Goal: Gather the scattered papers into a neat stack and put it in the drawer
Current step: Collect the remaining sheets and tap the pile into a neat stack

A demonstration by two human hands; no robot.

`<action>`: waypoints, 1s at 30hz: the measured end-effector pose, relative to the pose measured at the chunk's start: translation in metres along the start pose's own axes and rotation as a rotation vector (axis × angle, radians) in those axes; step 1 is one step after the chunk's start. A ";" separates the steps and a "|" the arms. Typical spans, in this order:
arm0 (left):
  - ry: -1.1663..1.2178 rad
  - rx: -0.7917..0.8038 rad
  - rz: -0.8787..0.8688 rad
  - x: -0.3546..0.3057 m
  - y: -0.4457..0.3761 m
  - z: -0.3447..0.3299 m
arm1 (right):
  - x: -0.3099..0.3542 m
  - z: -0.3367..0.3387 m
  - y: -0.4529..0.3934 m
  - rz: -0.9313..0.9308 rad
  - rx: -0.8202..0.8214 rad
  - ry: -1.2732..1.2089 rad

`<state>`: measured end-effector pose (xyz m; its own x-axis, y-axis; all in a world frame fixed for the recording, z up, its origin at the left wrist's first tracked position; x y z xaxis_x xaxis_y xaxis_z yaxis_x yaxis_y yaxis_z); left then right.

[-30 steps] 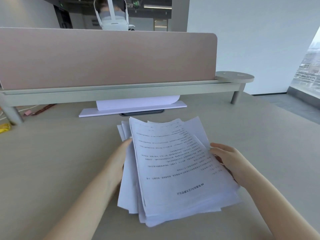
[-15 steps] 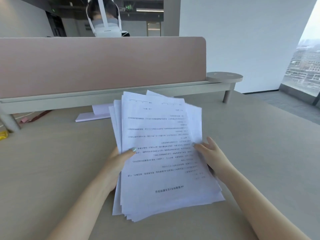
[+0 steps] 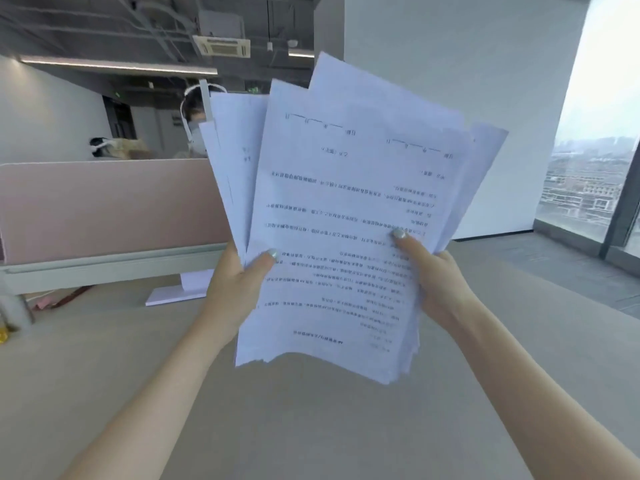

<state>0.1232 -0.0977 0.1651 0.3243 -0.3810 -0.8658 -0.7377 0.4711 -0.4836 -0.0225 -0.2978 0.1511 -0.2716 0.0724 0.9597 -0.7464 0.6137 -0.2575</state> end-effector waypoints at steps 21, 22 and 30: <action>0.118 -0.277 -0.121 -0.039 -0.009 -0.001 | 0.053 -0.012 -0.001 0.228 -0.191 0.166; 0.153 -0.248 -0.096 -0.037 -0.013 0.000 | 0.051 -0.009 -0.001 0.226 -0.176 0.175; 0.073 -0.155 0.091 0.039 0.011 0.007 | -0.034 0.001 0.002 -0.011 -0.106 0.252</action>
<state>0.1319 -0.1016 0.1254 0.2125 -0.4013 -0.8909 -0.8462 0.3804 -0.3732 -0.0152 -0.2993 0.1178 -0.0943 0.2500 0.9636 -0.6769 0.6936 -0.2462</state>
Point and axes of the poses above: each hand's wrist, its own y-axis away from the middle knuckle, its own z-axis out of the back of the hand, x = y × z, the point moved 8 cm from there along -y, towards the middle knuckle, and after that the axes turned 12 degrees about y, right-handed, at the moved point
